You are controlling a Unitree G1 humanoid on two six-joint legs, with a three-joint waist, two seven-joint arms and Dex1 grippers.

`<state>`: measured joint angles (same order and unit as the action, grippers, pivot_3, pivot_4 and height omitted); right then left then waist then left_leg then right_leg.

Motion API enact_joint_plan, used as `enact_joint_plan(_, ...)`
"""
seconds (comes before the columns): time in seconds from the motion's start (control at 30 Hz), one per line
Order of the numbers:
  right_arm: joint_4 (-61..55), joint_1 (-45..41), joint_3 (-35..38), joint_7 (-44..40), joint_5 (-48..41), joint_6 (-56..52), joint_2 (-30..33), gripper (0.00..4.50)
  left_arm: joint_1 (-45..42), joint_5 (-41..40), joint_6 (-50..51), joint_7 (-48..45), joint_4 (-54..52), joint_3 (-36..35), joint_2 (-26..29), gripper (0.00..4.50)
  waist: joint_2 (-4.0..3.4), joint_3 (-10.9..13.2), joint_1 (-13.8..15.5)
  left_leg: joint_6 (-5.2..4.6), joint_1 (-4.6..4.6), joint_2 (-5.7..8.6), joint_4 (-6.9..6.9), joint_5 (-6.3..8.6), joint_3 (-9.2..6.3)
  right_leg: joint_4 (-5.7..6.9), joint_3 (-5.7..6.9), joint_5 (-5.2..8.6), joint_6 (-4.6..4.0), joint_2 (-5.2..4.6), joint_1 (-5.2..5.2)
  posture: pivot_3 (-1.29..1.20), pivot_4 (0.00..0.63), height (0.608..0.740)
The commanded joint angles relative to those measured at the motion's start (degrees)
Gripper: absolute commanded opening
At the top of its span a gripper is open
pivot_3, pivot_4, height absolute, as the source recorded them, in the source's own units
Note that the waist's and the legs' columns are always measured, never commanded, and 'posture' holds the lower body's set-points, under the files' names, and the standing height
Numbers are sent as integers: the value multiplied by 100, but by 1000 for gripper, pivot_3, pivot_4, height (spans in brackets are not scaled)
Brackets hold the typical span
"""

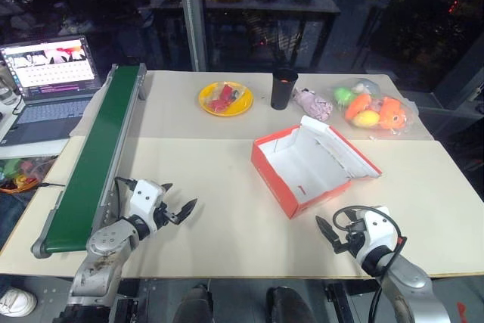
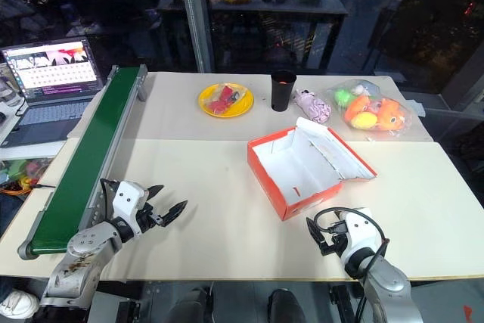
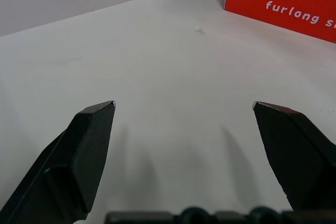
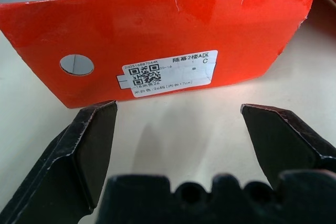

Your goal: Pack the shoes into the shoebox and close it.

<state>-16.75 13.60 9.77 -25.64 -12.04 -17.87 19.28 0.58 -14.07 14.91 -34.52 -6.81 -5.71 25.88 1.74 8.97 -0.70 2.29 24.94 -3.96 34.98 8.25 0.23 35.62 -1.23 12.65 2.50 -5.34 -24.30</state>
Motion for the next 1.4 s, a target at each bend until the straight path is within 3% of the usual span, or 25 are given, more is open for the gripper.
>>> enact_joint_plan(0.03,-205,22,171,72,-35,125,79,4466,-141,-109,-116,-105,-22,-45,28,4500,0,0,0,0,0,0,0,0,0,0,0,0,0,0,0,0,150,736)
enact_joint_plan(0.3,-1385,103,1330,498,-579,-706,364,4466,-1101,-685,235,-437,119,-262,150,4500,0,3,74,0,7,0,7,0,0,1,3,-1,1,-1,0,0,150,736)
enact_joint_plan(0.4,-1622,-474,1841,646,-929,-1205,750,4466,-1835,-723,335,-288,299,-374,205,4500,3,5,73,0,6,1,14,0,-1,3,3,-2,3,1,3,0,150,736)
enact_joint_plan(0.53,-1660,-1695,2004,855,-1380,-1894,1245,4466,-2729,-690,441,-37,519,-468,246,4500,8,9,47,-3,3,1,22,-2,-2,3,0,-4,6,6,10,0,150,736)
enact_joint_plan(0.73,-1514,-3544,1013,798,-2097,-2876,1310,4466,-3389,-546,980,733,241,-832,475,4500,12,26,-17,-63,13,1,12,-39,-9,5,-12,4,31,21,4,0,150,736)
enact_joint_plan(0.83,-1153,-4192,233,633,-2234,-2898,850,4466,-3319,-448,1533,1499,-41,-1310,614,4500,17,30,-64,-69,15,2,-5,-34,-9,7,-17,1,53,23,-1,0,150,736)
enact_joint_plan(1.13,-258,-4362,-755,-56,-1997,-2448,355,4466,-2388,-558,2387,2107,-819,-2028,656,4500,31,46,35,-70,29,12,10,-31,-11,11,-15,-7,37,16,-2,0,150,736)
enact_joint_plan(1.4,117,-4198,-997,-386,-1743,-2108,351,4466,-1979,-586,2434,2145,-735,-2214,712,4500,33,49,20,-61,24,1,13,-38,-11,26,-10,9,10,20,-6,0,150,736)
